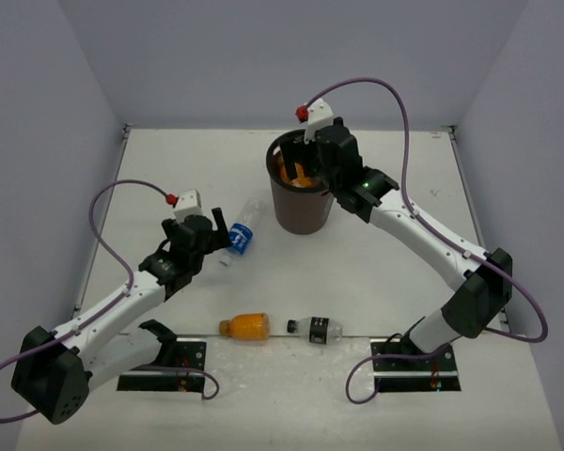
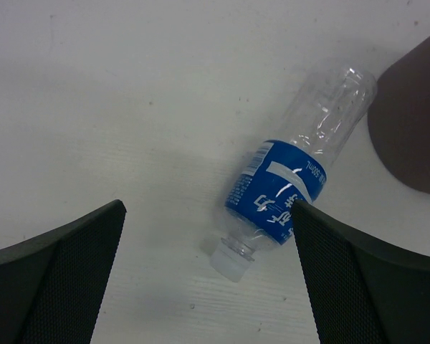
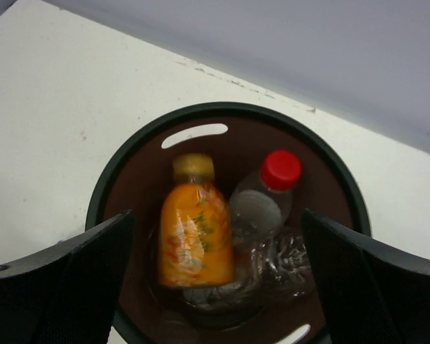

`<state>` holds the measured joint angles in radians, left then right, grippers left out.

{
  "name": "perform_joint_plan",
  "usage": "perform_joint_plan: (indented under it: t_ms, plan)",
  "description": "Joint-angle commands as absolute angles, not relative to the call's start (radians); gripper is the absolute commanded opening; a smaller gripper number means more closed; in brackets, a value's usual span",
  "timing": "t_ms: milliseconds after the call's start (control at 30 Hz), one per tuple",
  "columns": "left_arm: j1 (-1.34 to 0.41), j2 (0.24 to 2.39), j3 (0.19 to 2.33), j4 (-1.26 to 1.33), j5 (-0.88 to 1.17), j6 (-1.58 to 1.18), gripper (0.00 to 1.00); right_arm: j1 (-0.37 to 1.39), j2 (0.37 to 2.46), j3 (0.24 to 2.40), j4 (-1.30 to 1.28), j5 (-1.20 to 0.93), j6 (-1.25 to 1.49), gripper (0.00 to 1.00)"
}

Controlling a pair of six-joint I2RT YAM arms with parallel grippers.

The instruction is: Put the plastic bottles in the bin

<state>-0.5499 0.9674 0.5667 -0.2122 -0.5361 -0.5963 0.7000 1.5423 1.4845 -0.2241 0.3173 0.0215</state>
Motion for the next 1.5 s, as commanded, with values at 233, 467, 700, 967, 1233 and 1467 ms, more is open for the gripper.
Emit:
perform_joint_plan:
  t_ms: [233,467,700,967,1233,1467]
  plan:
    - [-0.543,1.11,0.625,0.006,-0.199,-0.432,1.0,0.679,1.392,1.484,-0.229,0.359,0.114,0.99]
    - [-0.543,1.179,0.629,0.128,-0.03,-0.277,1.0,0.662,1.157,1.254,-0.228,0.423,0.211,0.99]
    - [-0.544,1.353,0.734,0.114,-0.103,-0.233,1.0,0.639,0.902,0.957,-0.228,0.559,0.4,0.99]
    - [-0.542,1.607,0.883,0.071,-0.107,-0.239,1.0,0.618,0.705,0.706,-0.242,0.643,0.486,0.99]
    - [-0.536,1.705,0.926,0.036,-0.171,-0.267,0.66,0.616,0.611,0.632,-0.245,0.618,0.497,0.99]
    - [-0.535,1.594,0.9,-0.021,-0.218,-0.307,0.31,0.615,0.588,0.613,-0.245,0.604,0.505,0.99]
